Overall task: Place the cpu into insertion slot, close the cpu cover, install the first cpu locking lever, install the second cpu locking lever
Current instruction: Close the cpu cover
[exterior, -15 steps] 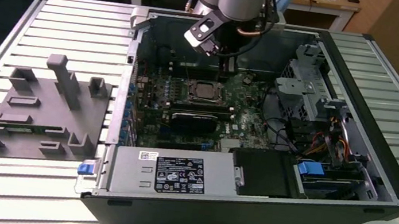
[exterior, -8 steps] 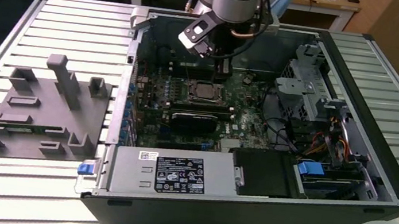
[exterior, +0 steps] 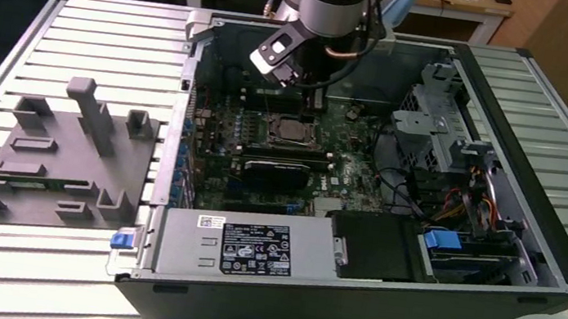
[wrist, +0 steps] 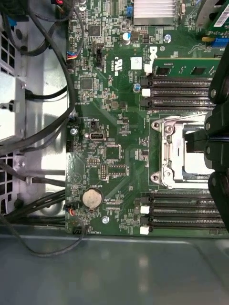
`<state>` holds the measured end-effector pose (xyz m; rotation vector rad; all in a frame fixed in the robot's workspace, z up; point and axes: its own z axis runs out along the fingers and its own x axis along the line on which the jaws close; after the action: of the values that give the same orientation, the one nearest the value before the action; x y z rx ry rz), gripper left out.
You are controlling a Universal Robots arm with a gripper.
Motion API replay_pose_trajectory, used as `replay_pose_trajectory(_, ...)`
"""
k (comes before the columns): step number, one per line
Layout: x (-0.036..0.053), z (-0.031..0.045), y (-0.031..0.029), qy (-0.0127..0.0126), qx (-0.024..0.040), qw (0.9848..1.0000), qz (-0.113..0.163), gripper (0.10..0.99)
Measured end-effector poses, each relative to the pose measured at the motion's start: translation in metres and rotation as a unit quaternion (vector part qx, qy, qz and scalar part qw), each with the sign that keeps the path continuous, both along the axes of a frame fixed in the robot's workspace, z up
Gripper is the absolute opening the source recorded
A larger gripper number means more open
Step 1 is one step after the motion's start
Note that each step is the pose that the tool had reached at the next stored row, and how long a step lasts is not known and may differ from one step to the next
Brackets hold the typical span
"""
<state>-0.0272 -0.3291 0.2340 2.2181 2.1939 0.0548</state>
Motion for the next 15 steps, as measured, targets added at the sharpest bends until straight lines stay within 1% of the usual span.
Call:
replay_pose_trajectory(2, -0.0011, -0.0004, -0.0013, 0.0000, 0.0000, 1.0000, 0.000, 0.106)
replay_pose_trajectory(8, -0.0014, -0.0005, -0.0015, 0.0000, 0.0000, 1.0000, 0.001, 0.106)
replay_pose_trajectory(9, -0.0014, -0.0005, -0.0015, 0.0000, 0.0000, 1.0000, 0.006, 0.106)
replay_pose_trajectory(11, -0.0014, -0.0007, -0.0015, 0.0000, 0.0000, 0.9997, 0.024, 0.106)
replay_pose_trajectory(15, -0.0014, -0.0009, -0.0015, 0.0001, -0.0020, 0.9982, 0.059, 0.106)
